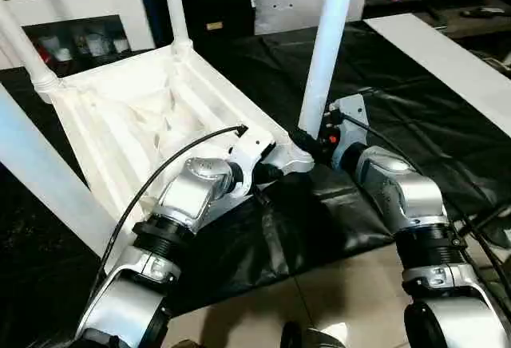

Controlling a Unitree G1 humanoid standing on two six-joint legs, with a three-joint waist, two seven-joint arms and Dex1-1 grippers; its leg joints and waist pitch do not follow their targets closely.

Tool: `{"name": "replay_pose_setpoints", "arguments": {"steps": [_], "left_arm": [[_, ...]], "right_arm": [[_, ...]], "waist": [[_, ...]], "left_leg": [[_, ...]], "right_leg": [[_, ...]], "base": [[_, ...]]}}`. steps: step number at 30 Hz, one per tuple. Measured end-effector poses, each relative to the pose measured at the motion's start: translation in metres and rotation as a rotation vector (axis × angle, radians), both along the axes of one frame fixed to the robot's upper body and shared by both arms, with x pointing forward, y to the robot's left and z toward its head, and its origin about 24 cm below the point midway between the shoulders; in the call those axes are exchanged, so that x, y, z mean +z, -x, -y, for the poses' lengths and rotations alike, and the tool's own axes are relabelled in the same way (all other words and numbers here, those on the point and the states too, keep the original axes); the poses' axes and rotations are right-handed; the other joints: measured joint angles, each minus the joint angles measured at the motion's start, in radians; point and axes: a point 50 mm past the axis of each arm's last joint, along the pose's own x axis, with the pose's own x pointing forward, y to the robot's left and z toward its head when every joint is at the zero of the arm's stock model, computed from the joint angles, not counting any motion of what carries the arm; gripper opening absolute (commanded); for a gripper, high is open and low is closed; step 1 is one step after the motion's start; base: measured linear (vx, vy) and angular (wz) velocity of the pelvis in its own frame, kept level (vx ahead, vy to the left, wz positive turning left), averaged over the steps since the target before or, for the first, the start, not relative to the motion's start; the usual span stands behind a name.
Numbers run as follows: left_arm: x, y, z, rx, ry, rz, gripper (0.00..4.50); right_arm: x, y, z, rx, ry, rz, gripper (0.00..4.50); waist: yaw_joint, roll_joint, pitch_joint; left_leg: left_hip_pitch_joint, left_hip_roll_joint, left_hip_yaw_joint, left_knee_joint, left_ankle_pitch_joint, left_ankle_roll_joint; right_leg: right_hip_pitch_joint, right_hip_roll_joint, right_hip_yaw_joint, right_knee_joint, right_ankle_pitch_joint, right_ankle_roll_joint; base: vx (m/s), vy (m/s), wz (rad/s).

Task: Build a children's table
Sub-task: Rotate leg to tighten

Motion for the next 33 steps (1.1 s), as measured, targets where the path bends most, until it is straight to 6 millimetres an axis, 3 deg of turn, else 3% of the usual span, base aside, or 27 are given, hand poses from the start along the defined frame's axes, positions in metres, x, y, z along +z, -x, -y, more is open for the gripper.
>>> {"name": "replay_pose_setpoints", "arguments": {"steps": [9, 13, 18, 21, 22, 24, 33], "left_arm": [[0.004, 0.003, -0.014, -0.139, -0.044, 0.071, 0.00], [0.000, 0.009, -0.033, -0.268, -0.055, 0.085, 0.00], [-0.001, 0.013, -0.040, -0.364, -0.083, 0.081, 0.00], [-0.003, 0.021, -0.043, -0.485, -0.092, 0.063, 0.00], [-0.003, 0.023, -0.045, -0.520, -0.099, 0.055, 0.00], [-0.004, 0.026, -0.048, -0.575, -0.111, 0.042, 0.00], [-0.004, 0.032, -0.050, -0.692, -0.125, 0.018, 0.00]], "right_arm": [[0.000, 0.012, 0.021, 0.186, 0.027, 0.060, 4.01], [-0.005, 0.029, 0.044, 0.362, 0.126, 0.061, 4.14], [-0.005, 0.035, 0.044, 0.481, 0.151, 0.065, 4.14], [-0.005, 0.042, 0.048, 0.578, 0.120, 0.048, 4.14], [-0.005, 0.045, 0.051, 0.612, 0.117, 0.040, 3.87], [-0.005, 0.049, 0.053, 0.677, 0.112, 0.028, 3.78], [-0.009, 0.059, 0.048, 0.844, 0.090, -0.024, 2.98]], "waist": [[0.052, 0.002, -0.001], [0.073, 0.002, -0.001], [0.092, 0.002, -0.002], [0.109, 0.002, -0.002], [0.114, 0.002, -0.002], [0.119, 0.001, -0.003], [0.127, -0.006, -0.007]], "left_leg": [[-0.010, 0.003, 0.002, 0.003, -0.003, 0.000], [-0.009, 0.004, 0.002, 0.004, -0.002, 0.000], [-0.007, 0.005, 0.003, 0.008, 0.000, -0.003], [0.000, 0.005, 0.003, 0.008, 0.000, -0.004], [0.005, 0.005, 0.003, 0.008, 0.000, -0.004], [0.009, 0.005, 0.003, 0.007, 0.000, -0.005], [0.009, 0.005, 0.003, 0.006, 0.000, -0.005]], "right_leg": [[-0.027, 0.000, 0.005, 0.034, -0.012, -0.012], [-0.026, 0.001, 0.006, 0.036, -0.012, -0.014], [-0.024, 0.000, 0.007, 0.037, -0.011, -0.014], [-0.019, 0.000, 0.008, 0.037, -0.011, -0.013], [-0.013, 0.000, 0.008, 0.036, -0.012, -0.013], [-0.008, 0.000, 0.008, 0.035, -0.013, -0.011], [-0.005, -0.001, 0.008, 0.033, -0.013, -0.011]], "base": [[0.000, 0.000, 0.00], [0.000, 0.000, 0.00], [0.000, 0.000, 0.00], [0.000, 0.000, 0.00], [0.000, 0.000, 0.00], [0.000, 0.000, 0.00], [0.000, 0.000, 0.00]]}}
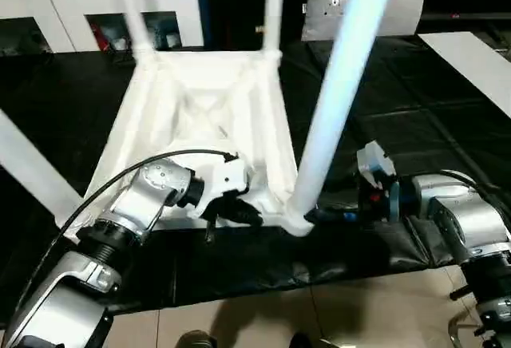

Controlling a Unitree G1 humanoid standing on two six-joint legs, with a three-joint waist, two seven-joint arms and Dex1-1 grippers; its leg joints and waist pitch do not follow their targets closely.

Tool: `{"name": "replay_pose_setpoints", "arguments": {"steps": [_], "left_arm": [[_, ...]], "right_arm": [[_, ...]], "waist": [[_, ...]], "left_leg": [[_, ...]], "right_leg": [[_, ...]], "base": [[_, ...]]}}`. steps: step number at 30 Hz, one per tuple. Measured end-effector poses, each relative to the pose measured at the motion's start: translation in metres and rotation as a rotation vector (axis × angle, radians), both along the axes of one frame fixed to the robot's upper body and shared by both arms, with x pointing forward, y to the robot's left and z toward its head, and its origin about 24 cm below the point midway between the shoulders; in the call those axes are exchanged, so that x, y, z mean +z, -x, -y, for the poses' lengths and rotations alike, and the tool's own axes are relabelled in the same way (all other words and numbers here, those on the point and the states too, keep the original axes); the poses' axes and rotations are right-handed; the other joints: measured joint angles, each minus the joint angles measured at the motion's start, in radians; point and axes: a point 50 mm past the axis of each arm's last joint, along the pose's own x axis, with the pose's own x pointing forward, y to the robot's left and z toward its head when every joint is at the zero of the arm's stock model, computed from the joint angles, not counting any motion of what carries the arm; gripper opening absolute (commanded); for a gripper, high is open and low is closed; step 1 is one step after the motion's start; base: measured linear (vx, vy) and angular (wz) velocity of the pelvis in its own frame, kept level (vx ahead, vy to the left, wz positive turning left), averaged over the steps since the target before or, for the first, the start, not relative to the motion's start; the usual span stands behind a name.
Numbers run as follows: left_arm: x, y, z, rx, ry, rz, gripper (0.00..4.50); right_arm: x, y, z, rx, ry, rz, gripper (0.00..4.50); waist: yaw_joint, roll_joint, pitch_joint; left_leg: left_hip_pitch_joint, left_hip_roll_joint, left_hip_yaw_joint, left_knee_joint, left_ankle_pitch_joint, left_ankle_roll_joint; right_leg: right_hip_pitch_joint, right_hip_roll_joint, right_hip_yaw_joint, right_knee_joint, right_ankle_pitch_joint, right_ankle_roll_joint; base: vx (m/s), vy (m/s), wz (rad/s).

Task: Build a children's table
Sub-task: Rotate leg to tighten

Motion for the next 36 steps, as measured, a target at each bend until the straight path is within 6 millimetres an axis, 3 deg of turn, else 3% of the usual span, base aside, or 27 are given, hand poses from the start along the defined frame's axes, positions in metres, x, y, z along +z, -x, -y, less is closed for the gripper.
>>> {"name": "replay_pose_setpoints", "arguments": {"steps": [11, 19, 21, 23, 24, 25, 26, 27, 28, 29, 30, 31, 33, 34, 35, 36], "left_arm": [[-0.002, 0.001, 0.002, -0.027, 0.000, -0.005, 0.00], [-0.006, -0.001, 0.009, 0.086, 0.014, -0.066, 0.00], [-0.007, -0.005, 0.008, 0.187, 0.021, -0.071, 0.00], [-0.008, -0.012, 0.006, 0.329, 0.026, -0.062, 0.00], [-0.009, -0.014, 0.006, 0.382, 0.028, -0.058, 0.00], [-0.010, -0.016, 0.008, 0.426, 0.030, -0.059, 0.00], [-0.011, -0.017, 0.009, 0.458, 0.034, -0.063, 0.00], [-0.012, -0.021, 0.012, 0.552, 0.037, -0.053, 0.00], [-0.014, -0.023, 0.015, 0.623, 0.034, -0.050, 0.00], [-0.014, -0.024, 0.019, 0.657, 0.044, -0.052, 0.00], [-0.014, -0.025, 0.021, 0.686, 0.059, -0.053, 0.00], [-0.009, -0.028, 0.026, 0.702, 0.073, -0.045, 0.00], [-0.008, -0.029, 0.033, 0.713, 0.087, -0.043, 0.00], [-0.008, -0.029, 0.035, 0.719, 0.088, -0.042, 0.00], [-0.007, -0.029, 0.036, 0.719, 0.088, -0.041, 0.00], [-0.008, -0.028, 0.037, 0.718, 0.085, -0.042, 0.00]], "right_arm": [[-0.007, -0.005, -0.002, 0.031, 0.012, -0.016, 2.03], [-0.020, -0.003, -0.001, -0.070, -0.057, -0.058, 1.89], [-0.026, -0.010, -0.008, -0.162, -0.084, -0.053, 1.89], [-0.032, -0.025, -0.021, -0.319, -0.118, -0.046, 1.89], [-0.033, -0.031, -0.027, -0.384, -0.122, -0.043, 1.89], [-0.035, -0.037, -0.031, -0.449, -0.120, -0.044, 1.88], [-0.037, -0.041, -0.034, -0.490, -0.122, -0.049, 1.88], [-0.040, -0.051, -0.044, -0.592, -0.133, -0.059, 1.88], [-0.042, -0.057, -0.052, -0.687, -0.123, -0.061, 1.88], [-0.040, -0.059, -0.054, -0.734, -0.115, -0.051, 1.88], [-0.035, -0.062, -0.058, -0.772, -0.113, -0.040, 1.88], [-0.029, -0.064, -0.061, -0.825, -0.123, -0.031, 1.88], [-0.024, -0.064, -0.062, -0.867, -0.116, -0.025, 1.88], [-0.023, -0.064, -0.062, -0.882, -0.112, -0.029, 1.88], [-0.022, -0.063, -0.063, -0.885, -0.113, -0.025, 2.23], [-0.024, -0.062, -0.062, -0.889, -0.111, -0.023, 2.23]], "waist": [[0.002, -0.005, -0.004], [0.007, -0.010, -0.013], [-0.009, -0.011, -0.014], [-0.045, -0.010, -0.015], [-0.068, -0.005, -0.014], [-0.086, 0.001, -0.014], [-0.092, 0.001, -0.013], [-0.105, -0.017, -0.009], [-0.109, -0.047, -0.010], [-0.106, -0.044, -0.006], [-0.101, -0.042, -0.003], [-0.096, -0.013, -0.008], [-0.093, -0.007, -0.011], [-0.091, -0.002, -0.012], [-0.093, -0.002, -0.012], [-0.088, -0.009, -0.010]], "left_leg": [[0.000, 0.000, 0.000, 0.000, 0.000, -0.001], [0.002, 0.001, 0.001, 0.001, -0.001, -0.003], [0.008, 0.001, 0.001, 0.002, -0.002, -0.006], [0.014, 0.003, 0.001, 0.003, -0.002, -0.006], [0.011, 0.009, -0.003, 0.006, -0.002, -0.006], [0.009, 0.029, -0.009, 0.007, -0.003, -0.007], [0.012, 0.031, -0.008, 0.008, -0.004, -0.010], [0.028, 0.022, 0.005, 0.013, -0.006, -0.015], [0.045, 0.007, 0.009, 0.020, -0.011, -0.024], [0.054, -0.001, 0.008, 0.040, -0.029, -0.027], [0.044, -0.001, 0.008, 0.076, -0.052, -0.002], [0.028, -0.021, -0.009, 0.077, -0.071, 0.008], [0.013, -0.009, -0.027, 0.048, -0.070, 0.006], [0.011, 0.011, -0.031, 0.037, -0.060, 0.001], [0.011, 0.016, -0.027, 0.039, -0.045, -0.015], [0.021, 0.011, -0.017, 0.042, -0.045, -0.018]], "right_leg": [[0.002, 0.000, -0.001, -0.001, 0.000, 0.000], [0.005, 0.000, -0.001, -0.001, 0.000, 0.000], [0.008, 0.000, -0.004, -0.003, 0.000, 0.000], [0.013, 0.000, -0.014, -0.011, 0.000, 0.000], [0.020, 0.000, -0.032, -0.024, 0.000, 0.001], [0.030, 0.002, -0.048, -0.029, -0.007, 0.007], [0.025, 0.003, -0.027, 0.010, -0.033, 0.015], [0.006, 0.001, 0.016, 0.076, -0.066, 0.021], [0.005, 0.006, 0.061, 0.110, -0.070, 0.012], [-0.004, 0.009, 0.050, 0.106, -0.066, 0.005], [-0.011, 0.007, 0.033, 0.100, -0.067, 0.004], [-0.005, 0.003, -0.004, 0.081, -0.067, 0.005], [0.003, 0.006, -0.050, 0.024, -0.061, 0.015], [0.009, 0.011, -0.059, 0.007, -0.058, 0.020], [0.008, 0.012, -0.054, 0.019, -0.054, 0.019], [0.006, 0.013, -0.032, 0.033, -0.041, 0.001]], "base": [[0.000, 0.000, 0.00], [0.000, 0.000, 0.00], [0.000, 0.000, 0.00], [0.000, 0.000, 0.00], [-0.074, -0.018, -0.21], [-0.074, -0.018, -0.21], [-0.069, -0.033, -0.21], [-0.012, -0.077, -0.03], [-0.012, -0.077, -0.03], [-0.028, -0.113, -0.06], [0.027, -0.017, -0.33], [0.027, -0.017, -0.33], [0.035, 0.013, -0.13], [0.000, 0.000, 0.00], [0.000, 0.000, 0.00], [0.000, 0.000, 0.00]]}}
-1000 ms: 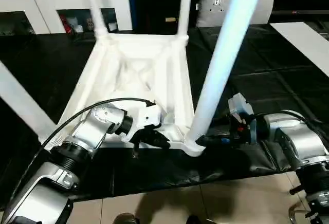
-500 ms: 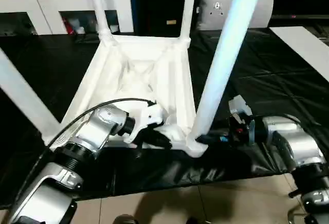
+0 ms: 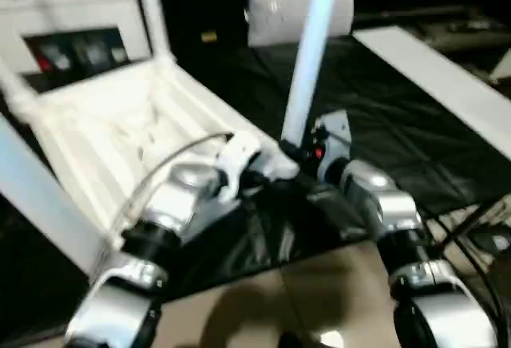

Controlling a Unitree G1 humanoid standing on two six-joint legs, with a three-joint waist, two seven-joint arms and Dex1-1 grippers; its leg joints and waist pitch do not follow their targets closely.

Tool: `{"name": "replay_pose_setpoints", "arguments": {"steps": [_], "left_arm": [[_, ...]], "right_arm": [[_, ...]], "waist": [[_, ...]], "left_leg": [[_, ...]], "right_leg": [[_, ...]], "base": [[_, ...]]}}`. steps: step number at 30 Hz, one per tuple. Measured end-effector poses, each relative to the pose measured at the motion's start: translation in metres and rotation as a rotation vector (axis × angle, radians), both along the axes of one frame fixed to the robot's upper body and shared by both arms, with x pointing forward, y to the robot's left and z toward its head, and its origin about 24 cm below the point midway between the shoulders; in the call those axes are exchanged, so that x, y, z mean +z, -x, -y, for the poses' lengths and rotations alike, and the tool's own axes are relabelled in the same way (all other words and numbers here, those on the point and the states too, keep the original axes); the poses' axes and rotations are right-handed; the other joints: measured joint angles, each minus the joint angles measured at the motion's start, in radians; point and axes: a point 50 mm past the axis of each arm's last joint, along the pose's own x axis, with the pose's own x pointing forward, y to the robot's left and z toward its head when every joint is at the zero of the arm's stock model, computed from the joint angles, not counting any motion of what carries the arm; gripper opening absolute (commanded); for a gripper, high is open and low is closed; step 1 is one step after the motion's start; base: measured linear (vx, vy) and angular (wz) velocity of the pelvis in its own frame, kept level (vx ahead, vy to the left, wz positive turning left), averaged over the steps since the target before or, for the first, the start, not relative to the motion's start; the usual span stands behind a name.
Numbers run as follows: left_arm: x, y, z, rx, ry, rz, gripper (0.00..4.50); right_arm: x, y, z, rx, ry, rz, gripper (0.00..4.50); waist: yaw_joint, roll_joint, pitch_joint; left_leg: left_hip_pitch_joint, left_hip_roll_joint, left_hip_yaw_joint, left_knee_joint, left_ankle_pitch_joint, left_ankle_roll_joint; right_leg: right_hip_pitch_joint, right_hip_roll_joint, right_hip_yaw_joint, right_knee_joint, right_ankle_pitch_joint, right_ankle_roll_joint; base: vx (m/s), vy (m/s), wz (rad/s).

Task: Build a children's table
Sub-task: Rotate leg to tighten

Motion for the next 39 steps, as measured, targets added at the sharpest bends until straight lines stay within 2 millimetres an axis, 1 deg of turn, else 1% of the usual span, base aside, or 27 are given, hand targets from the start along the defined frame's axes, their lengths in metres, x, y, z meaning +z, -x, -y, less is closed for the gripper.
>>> {"name": "replay_pose_setpoints", "arguments": {"steps": [1, 2, 3, 4, 5, 6, 7, 8, 9, 10, 11, 13, 15, 16, 17, 18, 19, 20, 25, 27, 29, 31, 32, 33, 35, 38, 39], "left_arm": [[-0.001, 0.000, 0.000, -0.004, -0.004, -0.002, 0.00], [0.000, 0.000, -0.001, -0.006, -0.007, 0.003, 0.00], [0.002, 0.000, -0.002, -0.009, -0.008, 0.009, 0.00], [0.003, 0.000, -0.003, -0.013, -0.008, 0.013, 0.00], [0.004, 0.000, -0.003, -0.015, -0.008, 0.019, 0.00], [0.005, 0.000, -0.002, -0.023, -0.006, 0.024, 0.00], [0.006, 0.000, -0.003, -0.028, -0.008, 0.032, 0.00], [0.006, 0.000, -0.004, -0.032, -0.011, 0.035, 0.00], [0.006, 0.000, -0.006, -0.039, -0.018, 0.040, 0.00], [0.007, -0.001, -0.009, -0.047, -0.024, 0.050, 0.00], [0.008, -0.001, -0.011, -0.063, -0.029, 0.057, 0.00], [0.009, 0.000, -0.017, -0.105, -0.041, 0.068, 0.00], [0.011, 0.000, -0.023, -0.135, -0.052, 0.076, 0.00], [0.012, 0.000, -0.027, -0.168, -0.061, 0.087, 0.00], [0.013, 0.001, -0.030, -0.189, -0.064, 0.090, 0.00], [0.013, 0.002, -0.033, -0.211, -0.070, 0.094, 0.00], [0.014, 0.003, -0.035, -0.244, -0.080, 0.096, 0.00], [0.014, 0.003, -0.037, -0.265, -0.087, 0.096, 0.00], [0.014, 0.010, -0.044, -0.397, -0.106, 0.083, 0.00], [0.012, 0.014, -0.047, -0.446, -0.103, 0.071, 0.00], [0.012, 0.017, -0.049, -0.503, -0.105, 0.060, 0.00], [0.011, 0.020, -0.048, -0.557, -0.105, 0.048, 0.00], [0.011, 0.021, -0.047, -0.577, -0.100, 0.042, 0.00], [0.012, 0.023, -0.046, -0.599, -0.098, 0.035, 0.00], [0.012, 0.026, -0.045, -0.642, -0.098, 0.023, 0.00], [0.011, 0.028, -0.043, -0.677, -0.097, 0.016, 0.00], [0.011, 0.028, -0.042, -0.686, -0.097, 0.012, 0.00]], "right_arm": [[-0.001, 0.001, 0.001, -0.002, 0.004, 0.002, 2.43], [0.001, 0.001, 0.001, 0.005, 0.004, 0.011, 2.57], [0.003, 0.002, 0.002, 0.016, 0.006, 0.022, 2.67], [0.003, 0.003, 0.004, 0.024, 0.005, 0.030, 2.76], [0.004, 0.005, 0.007, 0.026, 0.008, 0.040, 2.76], [0.004, 0.007, 0.009, 0.035, 0.014, 0.043, 2.89], [0.004, 0.010, 0.012, 0.045, 0.021, 0.046, 3.01], [0.003, 0.012, 0.014, 0.054, 0.026, 0.042, 3.09], [0.003, 0.013, 0.017, 0.065, 0.033, 0.038, 3.15], [0.004, 0.015, 0.023, 0.077, 0.044, 0.046, 3.22], [0.006, 0.016, 0.029, 0.086, 0.055, 0.051, 3.33], [0.010, 0.017, 0.045, 0.110, 0.088, 0.061, 3.59], [0.015, 0.018, 0.057, 0.139, 0.112, 0.078, 3.67], [0.020, 0.019, 0.063, 0.177, 0.127, 0.097, 3.75], [0.022, 0.021, 0.067, 0.199, 0.139, 0.106, 3.92], [0.024, 0.022, 0.071, 0.225, 0.150, 0.110, 3.92], [0.026, 0.024, 0.076, 0.265, 0.167, 0.110, 4.02], [0.027, 0.026, 0.078, 0.295, 0.184, 0.110, 4.19], [0.028, 0.036, 0.079, 0.515, 0.248, 0.088, 4.19], [0.027, 0.039, 0.076, 0.580, 0.244, 0.078, 3.87], [0.028, 0.043, 0.072, 0.649, 0.227, 0.071, 3.83], [0.028, 0.045, 0.071, 0.699, 0.216, 0.065, 3.58], [0.028, 0.047, 0.071, 0.725, 0.220, 0.055, 3.58], [0.027, 0.048, 0.070, 0.748, 0.221, 0.045, 3.41], [0.025, 0.051, 0.067, 0.796, 0.208, 0.031, 3.29], [0.025, 0.052, 0.066, 0.829, 0.195, 0.024, 2.94], [0.024, 0.053, 0.065, 0.838, 0.189, 0.020, 2.94]], "waist": [[-0.001, -0.005, 0.001], [0.001, -0.005, 0.001], [0.003, -0.003, 0.001], [0.003, 0.007, -0.001], [0.004, 0.015, -0.002], [0.007, 0.018, -0.002], [0.007, 0.014, -0.002], [0.008, 0.009, 0.000], [0.012, 0.010, 0.000], [0.019, 0.010, 0.000], [0.023, 0.010, 0.000], [0.026, 0.010, 0.000], [0.028, 0.010, 0.000], [0.031, 0.010, 0.000], [0.035, 0.010, 0.000], [0.041, 0.010, 0.000], [0.050, 0.010, 0.000], [0.055, 0.010, 0.000], [0.076, 0.010, 0.000], [0.081, 0.010, 0.000], [0.087, 0.010, -0.001], [0.101, 0.009, -0.001], [0.105, 0.009, -0.001], [0.108, 0.007, -0.002], [0.111, 0.006, -0.003], [0.110, 0.006, -0.003], [0.110, 0.005, -0.003]], "left_leg": [[0.014, -0.018, 0.009, -0.001, -0.001, -0.001], [0.015, -0.024, 0.014, -0.010, -0.002, 0.002], [0.012, -0.026, 0.013, -0.016, -0.004, 0.006], [-0.004, -0.019, 0.002, -0.023, -0.004, 0.006], [-0.007, -0.005, -0.001, -0.026, -0.002, 0.009], [-0.009, 0.007, -0.002, -0.027, 0.007, 0.013], [-0.010, 0.002, 0.002, -0.019, 0.012, 0.010], [-0.006, -0.010, 0.011, -0.018, 0.008, 0.010], [-0.004, -0.018, 0.017, -0.026, 0.008, 0.010], [-0.004, -0.023, 0.016, -0.034, 0.010, 0.012], [-0.005, -0.025, 0.016, -0.037, 0.011, 0.014], [-0.006, -0.025, 0.016, -0.040, 0.012, 0.016], [-0.010, -0.024, 0.016, -0.040, 0.012, 0.017], [-0.014, -0.025, 0.015, -0.040, 0.012, 0.018], [-0.017, -0.026, 0.015, -0.040, 0.012, 0.018], [-0.019, -0.026, 0.015, -0.040, 0.012, 0.018], [-0.020, -0.026, 0.015, -0.039, 0.012, 0.018], [-0.019, -0.026, 0.015, -0.039, 0.011, 0.019], [-0.018, -0.026, 0.016, -0.038, 0.012, 0.018], [-0.018, -0.026, 0.016, -0.038, 0.012, 0.018], [-0.017, -0.026, 0.016, -0.038, 0.012, 0.018], [-0.017, -0.026, 0.016, -0.036, 0.012, 0.018], [-0.018, -0.026, 0.016, -0.036, 0.012, 0.018], [-0.018, -0.026, 0.016, -0.036, 0.012, 0.019], [-0.018, -0.026, 0.016, -0.036, 0.012, 0.019], [-0.018, -0.026, 0.016, -0.035, 0.012, 0.018], [-0.017, -0.026, 0.016, -0.035, 0.012, 0.018]], "right_leg": [[0.002, 0.000, 0.009, -0.003, 0.019, -0.019], [0.000, -0.007, 0.006, -0.004, 0.019, -0.019], [-0.002, -0.011, -0.004, -0.014, 0.021, -0.016], [0.004, -0.006, -0.022, -0.043, 0.029, -0.003], [0.009, 0.001, -0.033, -0.064, 0.032, 0.002], [0.008, 0.006, -0.028, -0.066, 0.033, 0.002], [0.001, 0.004, -0.011, -0.046, 0.039, -0.007], [-0.002, 0.002, 0.003, -0.036, 0.042, -0.021], [-0.002, 0.000, 0.005, -0.038, 0.041, -0.021], [-0.004, -0.004, 0.005, -0.040, 0.040, -0.020], [-0.005, -0.004, 0.005, -0.042, 0.040, -0.020], [-0.006, -0.006, 0.005, -0.042, 0.038, -0.017], [-0.009, -0.008, 0.005, -0.042, 0.037, -0.015], [-0.012, -0.009, 0.006, -0.041, 0.037, -0.015], [-0.015, -0.010, 0.006, -0.041, 0.037, -0.014], [-0.017, -0.010, 0.006, -0.039, 0.036, -0.014], [-0.018, -0.011, 0.006, -0.039, 0.036, -0.014], [-0.018, -0.011, 0.006, -0.038, 0.035, -0.015], [-0.017, -0.011, 0.006, -0.038, 0.035, -0.015], [-0.016, -0.011, 0.006, -0.038, 0.035, -0.015], [-0.015, -0.011, 0.006, -0.037, 0.035, -0.015], [-0.015, -0.012, 0.006, -0.037, 0.035, -0.015], [-0.014, -0.012, 0.006, -0.037, 0.035, -0.015], [-0.014, -0.012, 0.006, -0.037, 0.035, -0.015], [-0.014, -0.012, 0.006, -0.037, 0.035, -0.015], [-0.015, -0.012, 0.007, -0.036, 0.035, -0.015], [-0.014, -0.012, 0.006, -0.036, 0.035, -0.015]], "base": [[0.000, 0.000, 0.00], [0.000, 0.000, 0.00], [0.000, 0.000, 0.00], [0.000, 0.000, 0.00], [0.000, 0.000, 0.00], [0.000, 0.000, 0.00], [0.000, 0.000, 0.00], [0.000, 0.000, 0.00], [0.014, 0.057, 0.01], [0.014, 0.057, 0.01], [0.000, 0.000, 0.00], [0.000, 0.000, 0.00], [0.000, 0.000, 0.00], [0.000, 0.000, 0.00], [0.000, 0.000, 0.00], [0.000, 0.000, 0.00], [0.000, 0.000, 0.00], [0.000, 0.000, 0.00], [0.000, 0.000, 0.00], [0.000, 0.000, 0.00], [0.000, 0.000, 0.00], [0.000, 0.000, 0.00], [0.000, 0.000, 0.00], [0.000, 0.000, 0.00], [0.000, 0.000, 0.00], [0.000, 0.000, 0.00], [0.000, 0.000, 0.00]]}}
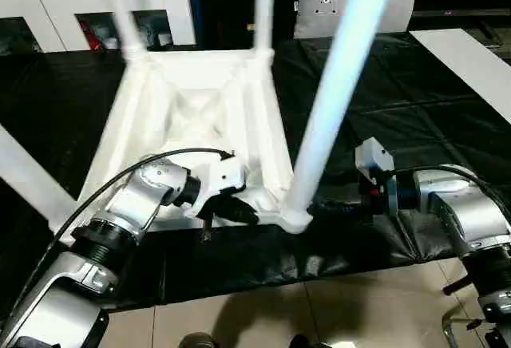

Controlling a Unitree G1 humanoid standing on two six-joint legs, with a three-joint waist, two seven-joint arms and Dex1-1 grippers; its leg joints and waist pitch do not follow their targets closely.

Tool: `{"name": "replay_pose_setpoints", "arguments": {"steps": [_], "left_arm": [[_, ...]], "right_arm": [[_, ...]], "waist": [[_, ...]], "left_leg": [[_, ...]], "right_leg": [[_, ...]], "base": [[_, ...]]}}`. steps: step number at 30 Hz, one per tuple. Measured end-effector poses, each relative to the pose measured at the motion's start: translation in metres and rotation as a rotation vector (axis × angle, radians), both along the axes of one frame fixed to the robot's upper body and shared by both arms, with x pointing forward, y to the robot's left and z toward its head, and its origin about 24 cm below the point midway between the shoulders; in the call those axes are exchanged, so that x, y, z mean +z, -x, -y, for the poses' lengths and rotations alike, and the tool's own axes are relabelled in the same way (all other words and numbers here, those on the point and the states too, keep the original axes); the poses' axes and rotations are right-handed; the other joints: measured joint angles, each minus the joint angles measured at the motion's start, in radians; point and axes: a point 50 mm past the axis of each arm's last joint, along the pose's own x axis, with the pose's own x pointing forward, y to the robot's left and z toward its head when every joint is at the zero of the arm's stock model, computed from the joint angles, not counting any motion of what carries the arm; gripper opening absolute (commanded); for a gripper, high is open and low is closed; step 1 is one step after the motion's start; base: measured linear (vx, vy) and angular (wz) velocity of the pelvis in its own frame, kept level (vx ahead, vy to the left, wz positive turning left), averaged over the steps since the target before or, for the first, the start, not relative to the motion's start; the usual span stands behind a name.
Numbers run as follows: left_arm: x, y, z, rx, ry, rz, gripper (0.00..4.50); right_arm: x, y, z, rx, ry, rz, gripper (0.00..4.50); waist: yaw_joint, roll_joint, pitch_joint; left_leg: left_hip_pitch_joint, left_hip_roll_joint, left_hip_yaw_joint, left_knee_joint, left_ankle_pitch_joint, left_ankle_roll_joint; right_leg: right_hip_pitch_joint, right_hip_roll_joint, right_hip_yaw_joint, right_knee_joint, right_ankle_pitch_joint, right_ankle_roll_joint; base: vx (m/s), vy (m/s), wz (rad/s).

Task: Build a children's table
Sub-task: Rotate leg to tighten

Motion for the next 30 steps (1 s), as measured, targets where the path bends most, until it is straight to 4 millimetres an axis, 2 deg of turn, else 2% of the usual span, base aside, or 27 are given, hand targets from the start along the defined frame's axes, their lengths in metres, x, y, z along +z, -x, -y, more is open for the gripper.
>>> {"name": "replay_pose_setpoints", "arguments": {"steps": [10, 24, 25, 27, 30], "left_arm": [[0.000, 0.002, 0.000, -0.023, -0.001, -0.013, 0.00], [0.000, 0.003, -0.001, -0.027, -0.002, -0.022, 0.00], [0.000, 0.003, -0.001, -0.027, -0.002, -0.022, 0.00], [-0.001, 0.003, -0.001, -0.027, -0.003, -0.022, 0.00], [-0.001, 0.003, 0.000, -0.030, 0.000, -0.023, 0.00]], "right_arm": [[-0.013, 0.001, -0.009, 0.059, -0.061, -0.079, 2.08], [-0.017, 0.001, -0.012, 0.062, -0.084, -0.088, 1.96], [-0.017, 0.001, -0.011, 0.055, -0.091, -0.105, 2.63], [-0.019, 0.001, -0.010, 0.045, -0.102, -0.131, 2.69], [-0.021, 0.001, -0.014, 0.043, -0.111, -0.138, 3.06]], "waist": [[-0.005, -0.001, -0.001], [-0.008, -0.003, -0.002], [-0.008, -0.004, -0.002], [-0.008, -0.004, -0.002], [-0.005, -0.004, -0.002]], "left_leg": [[0.000, 0.000, 0.000, 0.000, 0.000, 0.000], [0.000, 0.000, 0.000, 0.000, 0.000, 0.000], [0.001, 0.000, 0.000, 0.000, 0.000, 0.000], [0.001, 0.000, 0.000, 0.000, 0.000, 0.000], [0.001, 0.000, 0.000, 0.000, 0.000, 0.000]], "right_leg": [[0.000, 0.000, 0.000, 0.000, 0.000, 0.000], [0.000, 0.000, 0.000, 0.000, 0.000, 0.000], [0.001, 0.000, 0.000, 0.000, 0.000, 0.000], [0.001, 0.000, 0.000, 0.000, 0.000, 0.000], [0.001, 0.000, 0.000, 0.000, 0.000, 0.000]], "base": [[0.000, 0.000, 0.00], [0.000, 0.000, 0.00], [0.000, 0.000, 0.00], [0.000, 0.000, 0.00], [0.000, 0.000, 0.00]]}}
